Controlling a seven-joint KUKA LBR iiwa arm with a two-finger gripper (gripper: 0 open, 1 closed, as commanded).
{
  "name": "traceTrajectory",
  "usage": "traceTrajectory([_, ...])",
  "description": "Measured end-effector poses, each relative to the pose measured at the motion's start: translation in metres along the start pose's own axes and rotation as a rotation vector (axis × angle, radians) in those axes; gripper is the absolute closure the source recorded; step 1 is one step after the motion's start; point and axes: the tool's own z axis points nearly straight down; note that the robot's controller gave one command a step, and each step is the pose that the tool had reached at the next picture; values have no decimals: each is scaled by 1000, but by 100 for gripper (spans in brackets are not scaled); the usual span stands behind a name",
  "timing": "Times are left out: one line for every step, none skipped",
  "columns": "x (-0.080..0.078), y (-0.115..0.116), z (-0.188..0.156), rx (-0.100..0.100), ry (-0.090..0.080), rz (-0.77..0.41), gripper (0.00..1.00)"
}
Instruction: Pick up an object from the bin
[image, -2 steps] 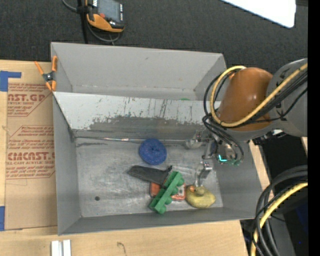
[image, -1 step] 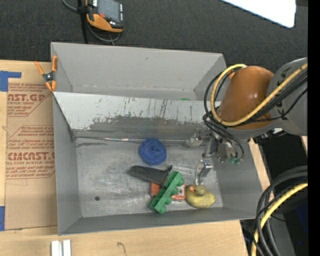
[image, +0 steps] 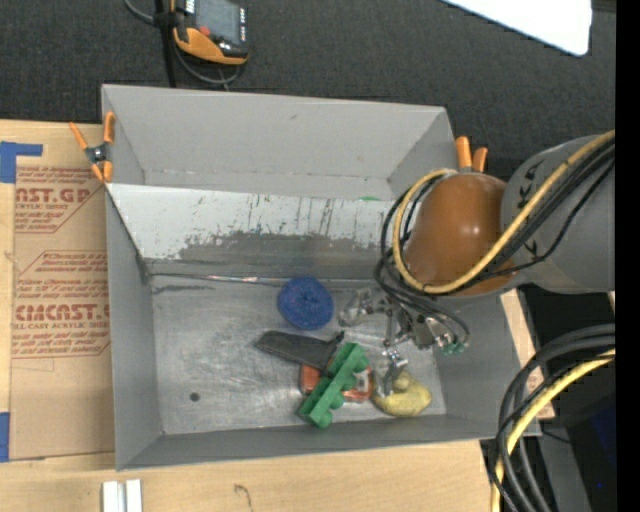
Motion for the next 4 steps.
traceTrajectory([12, 27, 11, -5, 9, -128, 0])
traceTrajectory([0, 48, 18, -4, 5, -390, 0])
traceTrajectory([7, 44, 52, -4, -6, -514, 0])
traceTrajectory([-6, 58, 48, 1, -6, -600, 100])
